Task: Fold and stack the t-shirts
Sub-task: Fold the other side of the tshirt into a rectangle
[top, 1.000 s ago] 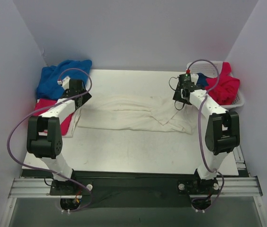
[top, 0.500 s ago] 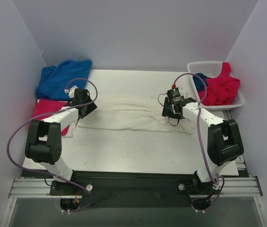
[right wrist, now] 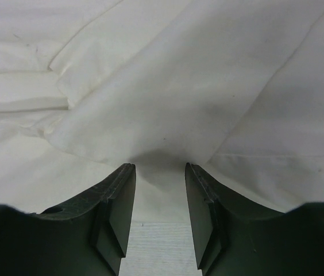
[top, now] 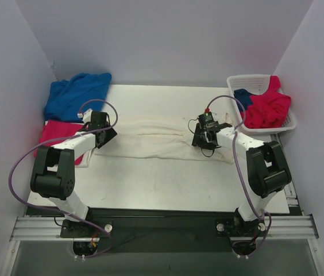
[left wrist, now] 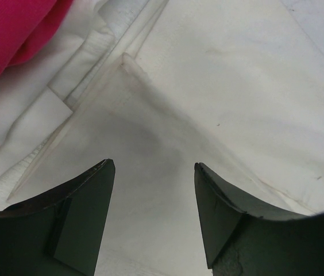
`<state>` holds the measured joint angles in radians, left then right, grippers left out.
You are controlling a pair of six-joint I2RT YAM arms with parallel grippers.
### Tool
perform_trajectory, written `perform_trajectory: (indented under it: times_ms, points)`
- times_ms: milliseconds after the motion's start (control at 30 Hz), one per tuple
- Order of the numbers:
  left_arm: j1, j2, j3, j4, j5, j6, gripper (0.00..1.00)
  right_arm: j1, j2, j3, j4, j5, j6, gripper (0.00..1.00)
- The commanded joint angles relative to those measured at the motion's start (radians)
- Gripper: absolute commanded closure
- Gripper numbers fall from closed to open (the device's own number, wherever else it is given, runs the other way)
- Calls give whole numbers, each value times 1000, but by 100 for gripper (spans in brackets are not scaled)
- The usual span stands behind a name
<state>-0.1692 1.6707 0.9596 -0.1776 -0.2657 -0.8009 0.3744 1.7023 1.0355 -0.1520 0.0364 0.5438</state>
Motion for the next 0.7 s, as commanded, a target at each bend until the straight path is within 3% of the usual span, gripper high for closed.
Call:
perform_trajectory:
  times_ms: [0,500,667]
  points:
    - [0,9,14,-2,-15,-7,32,4,13,0,0,-4,28,60]
    - [2,31,19,-2,-7,-6,32,12,28,-35,-9,17,47,63]
    - [2,34,24,-3,-7,-7,32,15,49,-29,-9,16,48,71]
